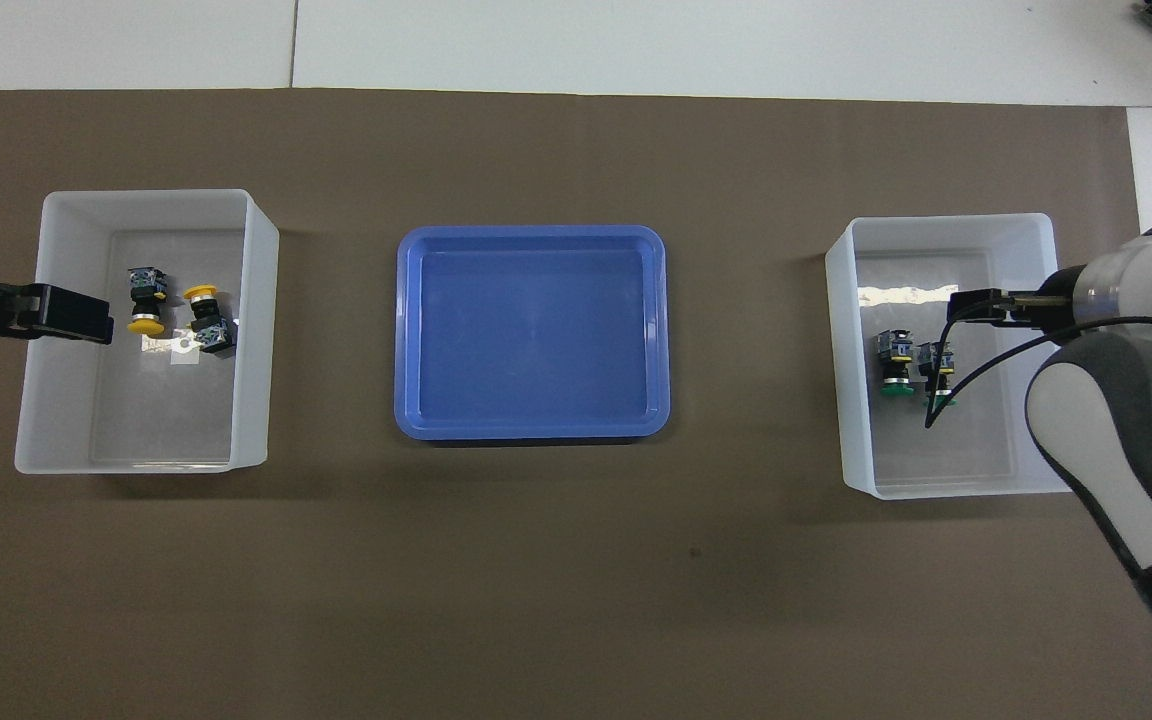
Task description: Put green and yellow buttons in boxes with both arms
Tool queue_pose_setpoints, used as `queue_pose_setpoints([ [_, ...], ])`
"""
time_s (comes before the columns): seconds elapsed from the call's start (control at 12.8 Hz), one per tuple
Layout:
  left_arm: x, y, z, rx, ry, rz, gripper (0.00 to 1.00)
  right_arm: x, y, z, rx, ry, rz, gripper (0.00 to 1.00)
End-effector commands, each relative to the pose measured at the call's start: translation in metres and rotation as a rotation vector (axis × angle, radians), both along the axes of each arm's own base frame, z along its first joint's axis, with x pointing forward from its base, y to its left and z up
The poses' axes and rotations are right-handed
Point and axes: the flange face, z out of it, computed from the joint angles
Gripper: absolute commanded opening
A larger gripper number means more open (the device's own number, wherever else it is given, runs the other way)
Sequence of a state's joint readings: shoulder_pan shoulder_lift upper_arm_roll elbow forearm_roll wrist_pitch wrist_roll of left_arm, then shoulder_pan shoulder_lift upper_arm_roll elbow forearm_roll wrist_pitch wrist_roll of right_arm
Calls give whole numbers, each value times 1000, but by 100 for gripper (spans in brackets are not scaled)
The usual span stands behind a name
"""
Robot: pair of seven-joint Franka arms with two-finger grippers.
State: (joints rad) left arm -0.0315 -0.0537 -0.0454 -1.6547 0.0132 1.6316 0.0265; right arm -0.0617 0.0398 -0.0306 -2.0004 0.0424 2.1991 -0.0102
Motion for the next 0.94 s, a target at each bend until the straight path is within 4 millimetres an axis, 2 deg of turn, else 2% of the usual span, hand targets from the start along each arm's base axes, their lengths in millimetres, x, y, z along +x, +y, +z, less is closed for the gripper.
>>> queue_pose_setpoints([
  [0.0, -7, 2, 1, 18, 7, 8, 100, -3, -21, 46, -37, 6, -12, 100],
  [0.39, -6, 8, 1, 18, 8, 22, 100, -27, -25, 140, -84, 111, -12, 100],
  [0.62, -6, 8, 1, 18, 8, 22, 100, -52, -32, 192, -85, 132, -37, 100],
  [0.7, -6, 9, 1, 18, 6, 23, 100, -58, -32, 206, -83, 149, -42, 100],
  [0.78, -6, 9, 1, 18, 8, 23, 100, -62, -32, 212, -86, 168, -55, 100],
  [0.86, -6, 8, 1, 18, 8, 22, 100, -74, -40, 222, -87, 167, -82, 100],
])
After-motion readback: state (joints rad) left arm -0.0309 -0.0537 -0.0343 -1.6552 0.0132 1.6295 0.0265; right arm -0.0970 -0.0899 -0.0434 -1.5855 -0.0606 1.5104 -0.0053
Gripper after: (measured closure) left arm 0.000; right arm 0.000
